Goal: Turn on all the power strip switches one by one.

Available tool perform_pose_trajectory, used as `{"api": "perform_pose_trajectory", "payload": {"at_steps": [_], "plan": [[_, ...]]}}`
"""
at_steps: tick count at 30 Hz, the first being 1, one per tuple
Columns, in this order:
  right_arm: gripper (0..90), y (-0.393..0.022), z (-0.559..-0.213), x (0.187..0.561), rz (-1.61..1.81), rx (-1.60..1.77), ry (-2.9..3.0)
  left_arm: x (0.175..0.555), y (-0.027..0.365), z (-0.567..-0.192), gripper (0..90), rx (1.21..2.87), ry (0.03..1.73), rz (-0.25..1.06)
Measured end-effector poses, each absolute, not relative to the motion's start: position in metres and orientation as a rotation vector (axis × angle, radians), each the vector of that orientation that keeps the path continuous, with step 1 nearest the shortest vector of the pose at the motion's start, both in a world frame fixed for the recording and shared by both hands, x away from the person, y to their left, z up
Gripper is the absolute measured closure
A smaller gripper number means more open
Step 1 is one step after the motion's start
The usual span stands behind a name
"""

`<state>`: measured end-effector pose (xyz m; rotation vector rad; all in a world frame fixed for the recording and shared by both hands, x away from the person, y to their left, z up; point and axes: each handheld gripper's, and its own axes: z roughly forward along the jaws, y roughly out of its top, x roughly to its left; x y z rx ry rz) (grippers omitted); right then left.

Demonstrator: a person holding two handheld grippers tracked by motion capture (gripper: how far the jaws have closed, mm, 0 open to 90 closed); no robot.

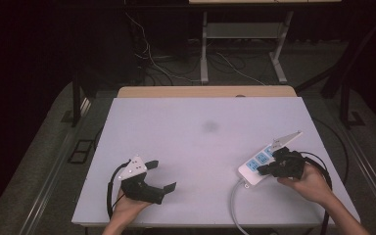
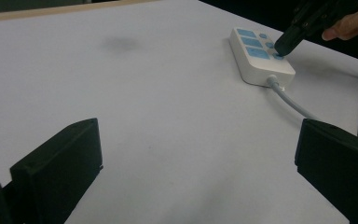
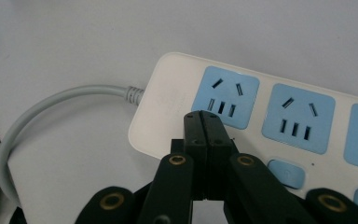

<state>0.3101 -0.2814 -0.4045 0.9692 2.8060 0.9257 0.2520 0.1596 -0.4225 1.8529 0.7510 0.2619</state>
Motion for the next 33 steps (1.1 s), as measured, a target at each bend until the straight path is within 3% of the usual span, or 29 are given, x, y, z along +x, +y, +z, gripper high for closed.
{"api": "perform_pose_trajectory", "payload": {"at_steps": [33], "plan": [[90.0, -0.275, -0.411, 0.315, 0.922, 0.942, 2.826, 0.253, 0.167, -0.422, 0.0, 1.833, 0.771, 0.253]]}}
